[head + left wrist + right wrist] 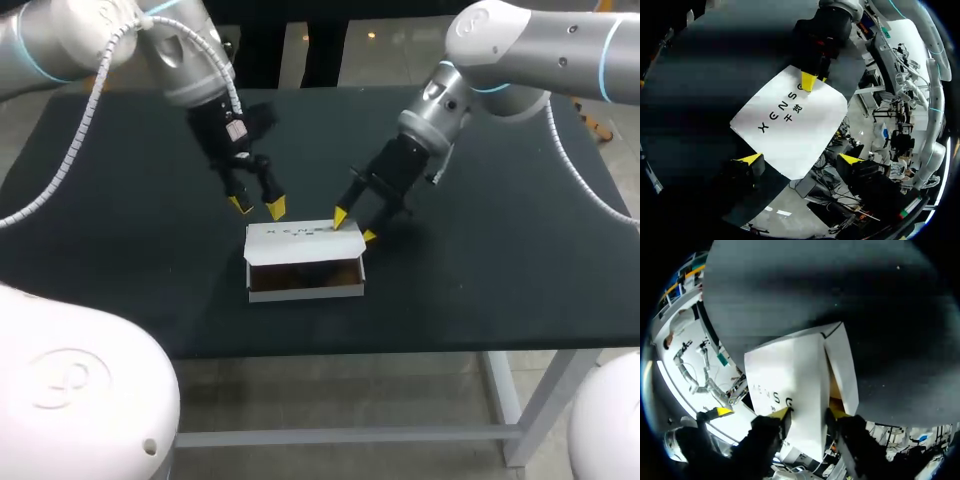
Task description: Assemble the packaging by folding the flat box into shape, placing the metal phone stand inside, and closing the box properly
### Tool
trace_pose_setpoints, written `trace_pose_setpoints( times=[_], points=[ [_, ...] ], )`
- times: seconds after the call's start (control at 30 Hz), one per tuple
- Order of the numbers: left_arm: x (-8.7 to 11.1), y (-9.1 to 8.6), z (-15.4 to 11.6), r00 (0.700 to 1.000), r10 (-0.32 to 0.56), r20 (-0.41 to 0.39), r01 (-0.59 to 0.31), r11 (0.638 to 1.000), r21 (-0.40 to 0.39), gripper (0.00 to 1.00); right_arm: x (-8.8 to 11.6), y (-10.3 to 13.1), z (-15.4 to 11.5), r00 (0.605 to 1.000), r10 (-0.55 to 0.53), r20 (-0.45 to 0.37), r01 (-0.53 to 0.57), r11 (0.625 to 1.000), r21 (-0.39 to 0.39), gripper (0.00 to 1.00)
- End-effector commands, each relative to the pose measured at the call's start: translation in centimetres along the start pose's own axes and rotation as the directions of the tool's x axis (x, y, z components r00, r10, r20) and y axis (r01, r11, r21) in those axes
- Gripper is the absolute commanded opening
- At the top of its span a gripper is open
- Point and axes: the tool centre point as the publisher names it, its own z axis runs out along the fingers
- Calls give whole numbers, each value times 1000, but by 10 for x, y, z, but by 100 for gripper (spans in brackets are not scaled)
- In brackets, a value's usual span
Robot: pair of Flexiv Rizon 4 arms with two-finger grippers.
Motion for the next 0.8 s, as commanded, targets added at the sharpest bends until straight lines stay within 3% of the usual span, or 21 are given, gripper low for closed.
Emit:
trace_pose_setpoints(
  times=[0.03,0.17,0.2,0.27,0.3,0.43,0.67,0.8],
  points=[
    [1,-9,-4,999,-4,33,6,997,-72,100,1,2,-1,1000,0,4,0,1000,8,50],
    [1,-4,7,987,125,100,-119,991,-62,100,1,2,-1,1000,0,4,0,1000,8,50],
    [2,-2,9,968,208,139,-199,977,-76,100,1,2,-1,1000,0,4,0,1000,8,50],
    [-1,1,11,952,260,162,-253,965,-64,100,1,2,-1,1000,0,4,0,1000,8,50],
    [-1,3,14,928,321,189,-312,947,-77,100,1,2,-1,1000,0,4,0,1000,8,51],
    [-3,4,18,897,381,222,-372,925,-84,100,1,2,-1,1000,0,4,0,1000,8,50],
    [3,8,24,810,505,297,-493,862,-120,100,1,2,-1,1000,0,4,0,1000,8,50],
    [6,9,25,795,522,310,-506,852,-138,100,1,2,-1,1000,0,4,0,1000,8,49]
  ],
)
